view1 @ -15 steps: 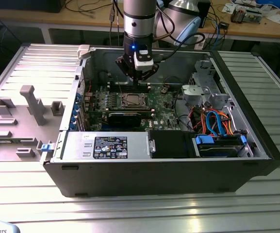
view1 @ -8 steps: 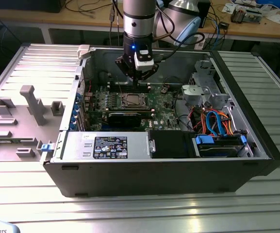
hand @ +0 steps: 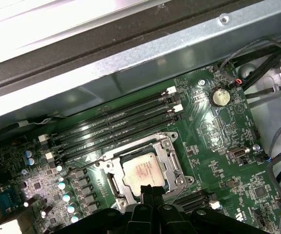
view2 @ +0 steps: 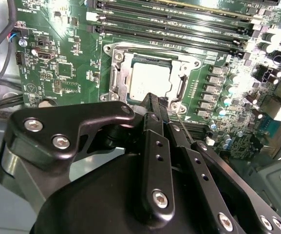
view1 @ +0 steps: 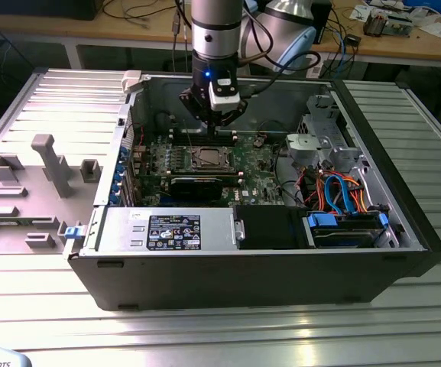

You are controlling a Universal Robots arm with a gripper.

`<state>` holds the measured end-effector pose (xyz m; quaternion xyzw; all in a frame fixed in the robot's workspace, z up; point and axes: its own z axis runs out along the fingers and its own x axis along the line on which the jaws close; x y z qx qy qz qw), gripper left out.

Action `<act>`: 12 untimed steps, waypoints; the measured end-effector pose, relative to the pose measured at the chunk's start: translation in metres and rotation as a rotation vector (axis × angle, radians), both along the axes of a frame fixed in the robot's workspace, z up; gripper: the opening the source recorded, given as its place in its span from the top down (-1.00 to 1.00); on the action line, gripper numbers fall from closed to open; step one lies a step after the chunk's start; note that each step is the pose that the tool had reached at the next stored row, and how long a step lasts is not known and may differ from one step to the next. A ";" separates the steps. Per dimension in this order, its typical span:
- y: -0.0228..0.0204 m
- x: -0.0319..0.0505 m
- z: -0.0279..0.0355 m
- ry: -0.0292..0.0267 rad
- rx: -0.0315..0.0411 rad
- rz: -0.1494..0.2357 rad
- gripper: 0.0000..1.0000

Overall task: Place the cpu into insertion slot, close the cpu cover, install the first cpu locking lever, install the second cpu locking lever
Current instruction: 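Install the first cpu locking lever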

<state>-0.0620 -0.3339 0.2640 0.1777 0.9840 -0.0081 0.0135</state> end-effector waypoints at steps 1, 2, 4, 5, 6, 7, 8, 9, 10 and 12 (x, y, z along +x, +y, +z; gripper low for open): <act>0.0000 -0.0004 0.0000 0.0001 0.0000 0.001 0.79; 0.0000 -0.0004 0.0000 0.0001 -0.0002 0.004 0.79; 0.0000 -0.0004 0.0000 0.0000 -0.0001 0.021 0.79; 0.0000 -0.0005 0.0000 0.0000 0.0000 0.034 0.79; 0.0000 -0.0005 0.0000 0.0001 -0.0001 0.046 0.79; 0.0000 -0.0005 0.0000 0.0000 0.0000 0.066 0.79; 0.0000 -0.0005 0.0000 0.0000 -0.0001 0.085 0.79; 0.0000 -0.0005 0.0000 0.0000 0.0000 0.100 0.79; 0.0000 -0.0005 0.0000 0.0000 -0.0001 0.115 0.79; 0.0000 -0.0005 0.0000 0.0001 -0.0001 0.140 0.79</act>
